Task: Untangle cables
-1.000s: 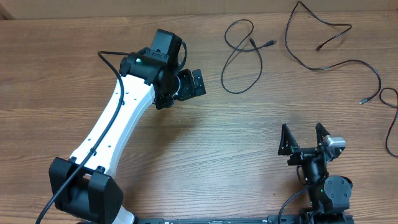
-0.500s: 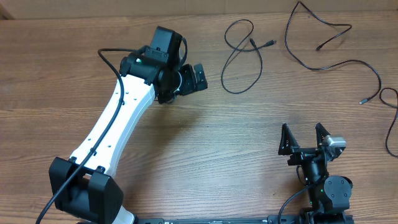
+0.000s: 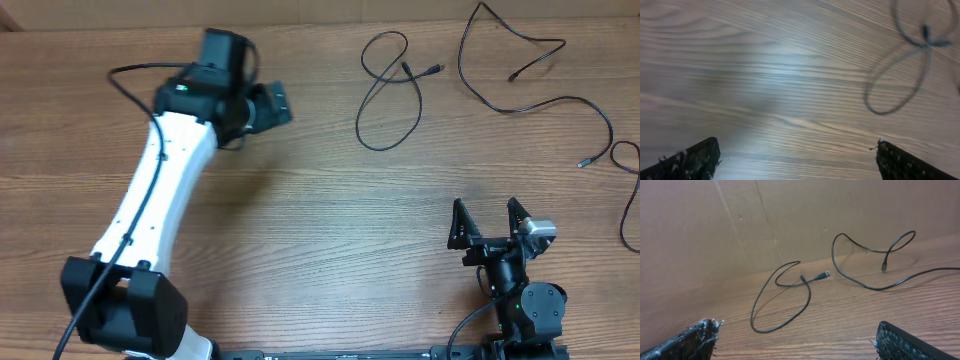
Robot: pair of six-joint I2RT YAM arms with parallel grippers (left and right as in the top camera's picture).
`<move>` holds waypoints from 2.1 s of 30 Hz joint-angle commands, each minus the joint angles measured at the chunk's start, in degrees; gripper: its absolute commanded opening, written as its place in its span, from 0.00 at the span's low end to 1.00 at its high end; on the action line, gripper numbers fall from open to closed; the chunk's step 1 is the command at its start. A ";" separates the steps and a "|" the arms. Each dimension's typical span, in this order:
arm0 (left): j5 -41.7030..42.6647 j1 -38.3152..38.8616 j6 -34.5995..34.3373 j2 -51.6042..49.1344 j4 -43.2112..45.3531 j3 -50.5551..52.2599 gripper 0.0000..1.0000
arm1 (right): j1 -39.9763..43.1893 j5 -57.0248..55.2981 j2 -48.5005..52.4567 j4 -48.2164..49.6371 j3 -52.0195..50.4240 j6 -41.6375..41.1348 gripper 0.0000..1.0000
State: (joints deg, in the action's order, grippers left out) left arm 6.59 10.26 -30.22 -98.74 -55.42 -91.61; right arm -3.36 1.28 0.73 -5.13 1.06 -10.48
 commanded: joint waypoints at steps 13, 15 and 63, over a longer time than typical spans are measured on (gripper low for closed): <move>0.48 0.02 9.46 18.67 3.32 3.21 1.00 | 0.15 0.26 -0.59 0.46 -0.63 -0.13 1.00; 0.50 0.33 9.46 22.58 5.66 6.71 0.99 | 0.15 0.26 -0.59 0.46 -0.63 -0.13 1.00; -4.66 0.26 7.93 66.31 -6.80 37.57 0.99 | 0.15 0.26 -0.57 0.44 -0.61 -0.13 1.00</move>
State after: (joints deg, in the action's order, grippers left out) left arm 1.48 10.22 -22.28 -32.32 -61.58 -54.43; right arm -3.36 1.28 0.73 -5.08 1.06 -10.48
